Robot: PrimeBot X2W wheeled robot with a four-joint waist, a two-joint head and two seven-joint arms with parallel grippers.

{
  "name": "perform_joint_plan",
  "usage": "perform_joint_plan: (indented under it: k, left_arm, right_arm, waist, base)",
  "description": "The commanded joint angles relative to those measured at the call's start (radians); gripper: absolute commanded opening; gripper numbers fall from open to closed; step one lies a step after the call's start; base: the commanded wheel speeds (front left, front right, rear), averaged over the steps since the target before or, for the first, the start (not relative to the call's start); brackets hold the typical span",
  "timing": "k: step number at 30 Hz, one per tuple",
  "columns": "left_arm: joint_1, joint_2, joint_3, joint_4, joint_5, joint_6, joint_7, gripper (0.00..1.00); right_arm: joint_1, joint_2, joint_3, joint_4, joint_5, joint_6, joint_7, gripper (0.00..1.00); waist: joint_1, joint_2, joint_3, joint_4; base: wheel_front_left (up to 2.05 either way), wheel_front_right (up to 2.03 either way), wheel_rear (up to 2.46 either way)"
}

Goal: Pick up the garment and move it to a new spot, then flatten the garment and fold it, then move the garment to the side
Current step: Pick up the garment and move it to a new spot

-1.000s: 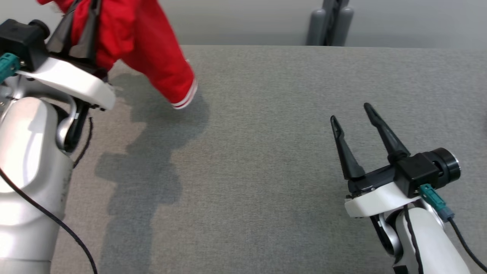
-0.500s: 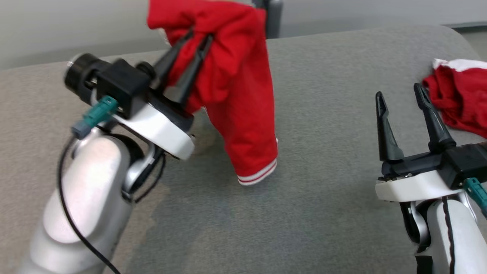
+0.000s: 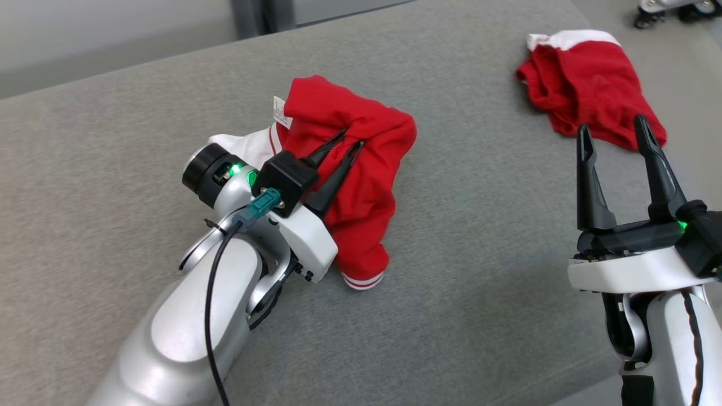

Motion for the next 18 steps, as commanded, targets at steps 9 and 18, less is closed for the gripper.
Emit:
perform_joint_plan:
  k: [9,18]
  left_arm:
    - [-0.073,-0.037,-0.015,0.231,0.026,0.026,-0.089,1.00]
    - [-0.108,-0.072,-0.010,0.273,0.001,0.027,-0.180,1.00]
  right_arm:
    - [0.014,-0.003,-0.008,-0.005,0.040,0.000,0.000,1.00]
    - [0.011,-0.003,-0.030,-0.009,0.012,0.000,0.000,1.00]
  waist:
    - [-0.0001,0.0000,0.045,-0.091]
    - [-0.0001,0.0000,0.009,-0.011]
  base:
    - [0.00,0.00,0.00]
    - [0.00,0.00,0.00]
